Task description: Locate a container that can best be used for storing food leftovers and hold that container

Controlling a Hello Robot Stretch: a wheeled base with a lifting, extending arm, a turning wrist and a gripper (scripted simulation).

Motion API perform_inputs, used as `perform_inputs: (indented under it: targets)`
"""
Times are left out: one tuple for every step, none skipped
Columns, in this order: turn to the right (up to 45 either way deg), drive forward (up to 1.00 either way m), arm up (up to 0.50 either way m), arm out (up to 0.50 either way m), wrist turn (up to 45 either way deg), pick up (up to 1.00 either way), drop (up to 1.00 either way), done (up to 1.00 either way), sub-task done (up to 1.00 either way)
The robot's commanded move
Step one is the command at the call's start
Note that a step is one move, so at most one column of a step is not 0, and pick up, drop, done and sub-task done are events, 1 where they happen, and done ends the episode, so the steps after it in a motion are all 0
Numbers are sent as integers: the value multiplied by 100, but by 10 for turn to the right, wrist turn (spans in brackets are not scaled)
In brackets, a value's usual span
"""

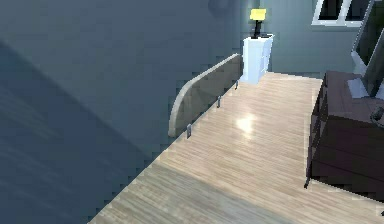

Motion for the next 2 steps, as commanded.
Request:
perform_inputs:
  targets:
    - [0, 0, 0, 0, 450, 0, 0, 0, 0]
    - [0, 0, 0, 0, 450, 0, 0, 0, 0]
